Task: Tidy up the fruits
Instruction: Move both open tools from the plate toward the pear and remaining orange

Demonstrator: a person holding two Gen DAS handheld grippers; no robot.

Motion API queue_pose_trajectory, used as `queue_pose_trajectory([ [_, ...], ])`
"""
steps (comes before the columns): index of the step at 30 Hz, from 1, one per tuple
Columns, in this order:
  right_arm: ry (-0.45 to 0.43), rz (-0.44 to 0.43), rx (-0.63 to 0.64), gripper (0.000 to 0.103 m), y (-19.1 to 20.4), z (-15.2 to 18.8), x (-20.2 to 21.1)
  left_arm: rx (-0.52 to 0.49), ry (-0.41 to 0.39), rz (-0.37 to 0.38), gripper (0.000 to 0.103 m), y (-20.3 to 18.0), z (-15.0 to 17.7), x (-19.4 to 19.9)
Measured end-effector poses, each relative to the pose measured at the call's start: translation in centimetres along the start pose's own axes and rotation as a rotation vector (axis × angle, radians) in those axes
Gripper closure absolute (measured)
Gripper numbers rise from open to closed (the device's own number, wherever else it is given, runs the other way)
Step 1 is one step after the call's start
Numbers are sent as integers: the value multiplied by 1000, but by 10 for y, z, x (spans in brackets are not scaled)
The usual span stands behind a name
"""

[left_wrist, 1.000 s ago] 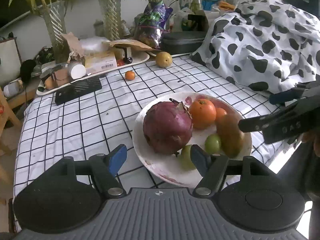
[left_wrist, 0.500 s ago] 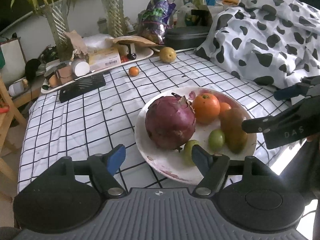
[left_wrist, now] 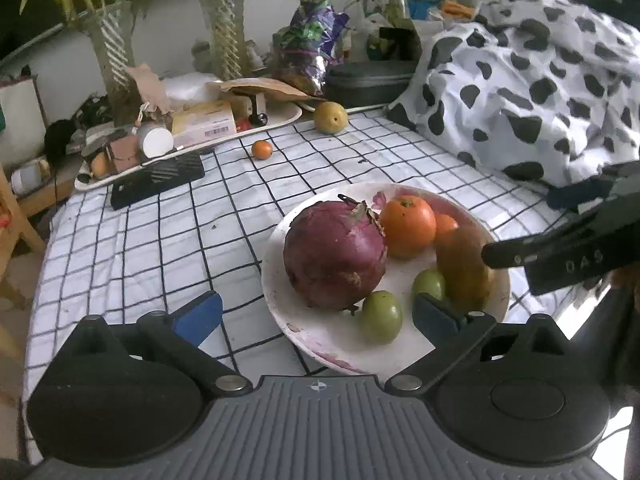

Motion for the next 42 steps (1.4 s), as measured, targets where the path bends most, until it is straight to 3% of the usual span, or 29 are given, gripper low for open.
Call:
queue_pose_trajectory([
  [7, -8, 7, -17, 0, -4, -3, -1, -26, -12, -19, 0, 3, -6, -1],
  [16, -40, 19, -15, 0, -13, -17, -5, 102, -52, 52, 0, 22, -21, -4],
  [42, -60, 72, -3, 0, -50, -69, -48, 176, -87, 98, 1, 43, -61, -75],
])
Point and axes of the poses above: each gripper's, at about its wrist camera, not at the fingertips, and x roughly against the way its jaws point, y to its left, z to its underside, the point moved 5 cm from there along -x, roughly the way its jaws point, and after that the axes turned 14 degrees about -z, right-handed, at the moved point
